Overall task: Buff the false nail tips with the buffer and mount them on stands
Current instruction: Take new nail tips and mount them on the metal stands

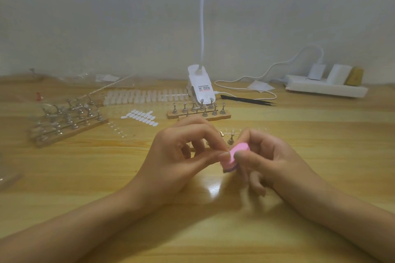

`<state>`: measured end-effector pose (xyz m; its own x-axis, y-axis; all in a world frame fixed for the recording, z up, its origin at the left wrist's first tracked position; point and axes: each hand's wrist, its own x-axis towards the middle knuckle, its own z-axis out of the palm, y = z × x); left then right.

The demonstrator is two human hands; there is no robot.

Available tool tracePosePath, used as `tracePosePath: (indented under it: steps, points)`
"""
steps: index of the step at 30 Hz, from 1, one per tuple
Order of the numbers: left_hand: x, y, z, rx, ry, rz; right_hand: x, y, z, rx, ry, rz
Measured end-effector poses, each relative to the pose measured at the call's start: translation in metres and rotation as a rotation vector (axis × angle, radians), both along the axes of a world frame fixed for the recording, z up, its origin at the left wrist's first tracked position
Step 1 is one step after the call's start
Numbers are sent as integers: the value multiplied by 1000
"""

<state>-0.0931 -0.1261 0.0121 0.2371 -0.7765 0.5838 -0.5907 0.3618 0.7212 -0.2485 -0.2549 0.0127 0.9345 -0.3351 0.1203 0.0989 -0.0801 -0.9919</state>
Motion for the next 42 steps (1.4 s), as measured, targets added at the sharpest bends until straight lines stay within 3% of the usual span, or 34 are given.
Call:
tracePosePath:
  steps: [4, 8, 17, 21, 25, 28, 32, 36, 39, 42]
  points:
    - [0, -1, 0, 10, 5, 1, 1, 1, 1, -28, -1, 85]
    - [-1, 1, 1, -2, -7, -11, 0, -3, -1, 63, 13, -45]
    - [-2, 2, 1, 18, 0, -11, -1, 1, 2, -42, 10, 123]
    - [-2, 1, 1, 7, 5, -28, -1, -2, 1, 61, -14, -42]
    - [-2, 1, 1, 4, 7, -23, -1, 3, 3, -15, -15, 84]
    - [-1, 0, 1, 2, 2, -28, -1, -1, 2, 52, -13, -32]
    - [0, 0, 0, 15, 13, -22, 1, 2, 3, -23, 6, 85]
    - [-1, 0, 0, 4, -6, -36, 0, -3, 1, 66, 5, -34]
    - [-2, 0, 1, 4, -15, -21, 0, 1, 2, -60, 28, 135]
    - [-1, 0, 2, 19, 37, -7, 0, 1, 1, -34, 5, 66]
